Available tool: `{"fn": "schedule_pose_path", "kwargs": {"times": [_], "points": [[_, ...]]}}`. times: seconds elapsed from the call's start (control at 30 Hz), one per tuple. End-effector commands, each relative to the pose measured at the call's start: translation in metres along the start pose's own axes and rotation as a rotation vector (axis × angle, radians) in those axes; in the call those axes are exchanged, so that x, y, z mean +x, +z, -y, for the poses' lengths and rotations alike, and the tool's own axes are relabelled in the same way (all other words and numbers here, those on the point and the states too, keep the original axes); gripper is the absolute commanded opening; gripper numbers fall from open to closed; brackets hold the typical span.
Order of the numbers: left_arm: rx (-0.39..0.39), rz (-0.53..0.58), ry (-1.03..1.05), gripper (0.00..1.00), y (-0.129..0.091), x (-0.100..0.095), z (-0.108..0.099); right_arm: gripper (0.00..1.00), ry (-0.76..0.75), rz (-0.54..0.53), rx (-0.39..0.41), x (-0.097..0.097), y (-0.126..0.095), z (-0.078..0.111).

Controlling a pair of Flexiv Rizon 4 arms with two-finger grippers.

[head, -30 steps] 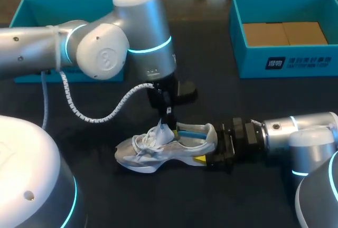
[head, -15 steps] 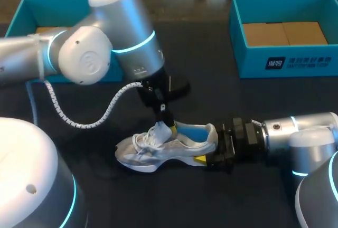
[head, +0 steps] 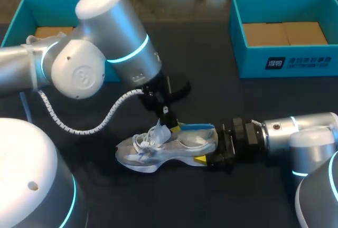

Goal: Take the shoe out of the shoebox, open the shoe tongue, remove and reinsert the insole, then place the shoe into the shoebox

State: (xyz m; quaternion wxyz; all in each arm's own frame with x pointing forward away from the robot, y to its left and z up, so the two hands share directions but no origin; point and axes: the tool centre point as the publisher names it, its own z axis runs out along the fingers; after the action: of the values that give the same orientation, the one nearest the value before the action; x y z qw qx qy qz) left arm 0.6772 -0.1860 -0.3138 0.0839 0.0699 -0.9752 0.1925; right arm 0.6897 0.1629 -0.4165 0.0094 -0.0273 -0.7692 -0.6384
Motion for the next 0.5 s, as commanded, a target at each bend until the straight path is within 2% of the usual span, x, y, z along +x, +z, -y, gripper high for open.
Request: {"fn": "schedule_pose_path", "kwargs": {"times": [0.03, 0.27, 0.33, 0.37, 0.43, 0.47, 0.5], "points": [[0.001, 0.052, -0.002, 0.0, 0.011, 0.006, 0.013, 0.0, 0.0, -0.001, 0.004, 0.0, 0.002, -0.001], [0.016, 0.145, 0.008, 0.01, 0.017, 0.009, 0.029, 0.0, 0.0, -0.001, 0.004, 0.0, 0.002, -0.001], [0.017, 0.162, 0.008, 0.21, 0.019, 0.008, 0.031, 0.0, 0.0, -0.001, 0.004, 0.0, 0.002, -0.001], [0.014, 0.165, 0.009, 0.38, 0.02, 0.008, 0.032, 0.0, 0.0, -0.001, 0.004, 0.0, 0.002, -0.001], [0.013, 0.169, 0.009, 0.48, 0.018, 0.007, 0.033, 0.0, 0.0, -0.001, 0.004, 0.0, 0.002, -0.001], [0.014, 0.171, 0.011, 0.64, 0.015, 0.008, 0.033, 0.0, 0.0, -0.001, 0.004, 0.0, 0.002, -0.001], [0.017, 0.18, 0.016, 0.68, 0.013, 0.009, 0.032, 0.0, 0.0, -0.001, 0.004, 0.0, 0.002, -0.001]]}}
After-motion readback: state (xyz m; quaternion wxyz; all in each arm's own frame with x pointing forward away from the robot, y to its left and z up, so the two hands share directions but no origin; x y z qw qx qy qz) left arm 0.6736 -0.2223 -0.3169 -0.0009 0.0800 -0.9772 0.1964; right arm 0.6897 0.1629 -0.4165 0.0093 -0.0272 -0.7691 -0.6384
